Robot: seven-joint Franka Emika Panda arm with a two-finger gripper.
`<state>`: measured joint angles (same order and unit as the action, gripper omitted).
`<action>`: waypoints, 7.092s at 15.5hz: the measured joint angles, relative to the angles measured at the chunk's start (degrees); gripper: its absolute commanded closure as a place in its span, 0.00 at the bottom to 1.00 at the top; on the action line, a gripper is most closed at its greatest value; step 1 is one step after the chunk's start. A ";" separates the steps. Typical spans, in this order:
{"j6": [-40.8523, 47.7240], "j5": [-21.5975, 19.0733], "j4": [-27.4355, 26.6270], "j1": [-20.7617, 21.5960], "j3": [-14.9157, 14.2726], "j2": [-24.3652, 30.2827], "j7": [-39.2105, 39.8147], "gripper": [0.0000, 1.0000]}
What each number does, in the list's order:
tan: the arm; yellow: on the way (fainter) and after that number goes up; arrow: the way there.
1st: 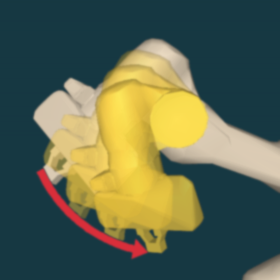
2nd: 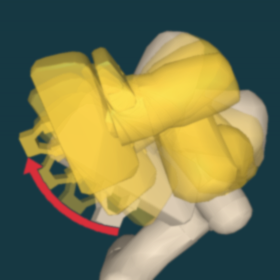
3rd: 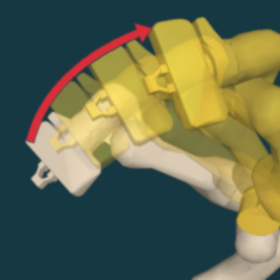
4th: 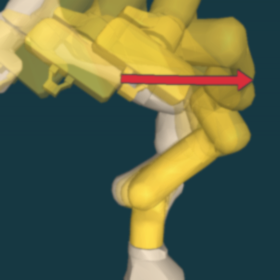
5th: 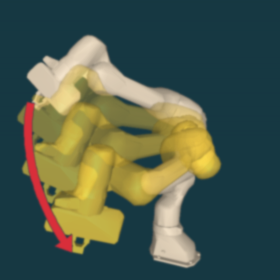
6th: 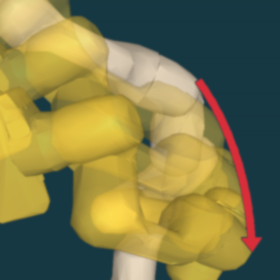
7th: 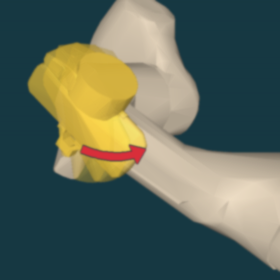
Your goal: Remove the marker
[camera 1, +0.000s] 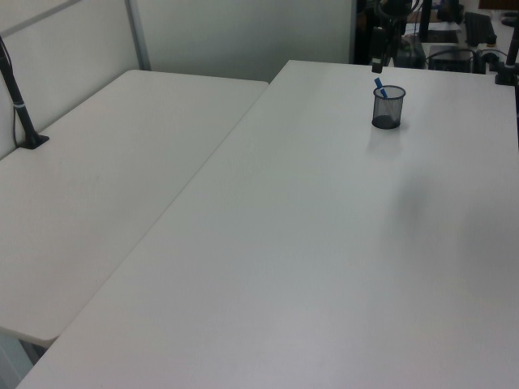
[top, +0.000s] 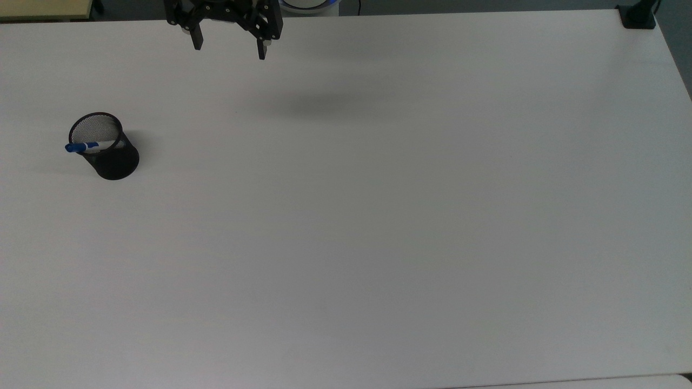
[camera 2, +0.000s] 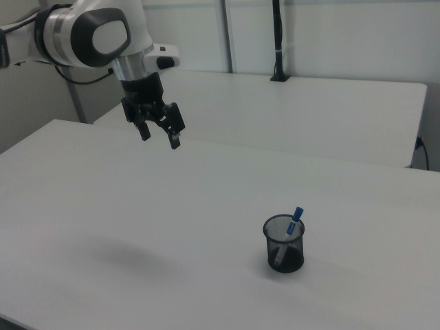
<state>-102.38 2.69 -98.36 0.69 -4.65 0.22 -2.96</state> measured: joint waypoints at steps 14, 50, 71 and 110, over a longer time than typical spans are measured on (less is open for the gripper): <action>-13.94 0.73 0.02 -14.45 -0.75 -3.44 22.13 0.00; -52.50 -1.28 -9.33 -22.37 -0.59 -17.48 19.32 0.91; -7.91 -1.38 -2.48 -20.51 16.75 -8.14 12.06 0.91; -11.57 7.18 1.63 -16.85 16.83 -10.61 1.79 0.00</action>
<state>-113.95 9.87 -96.73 -16.16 12.18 -10.38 -1.17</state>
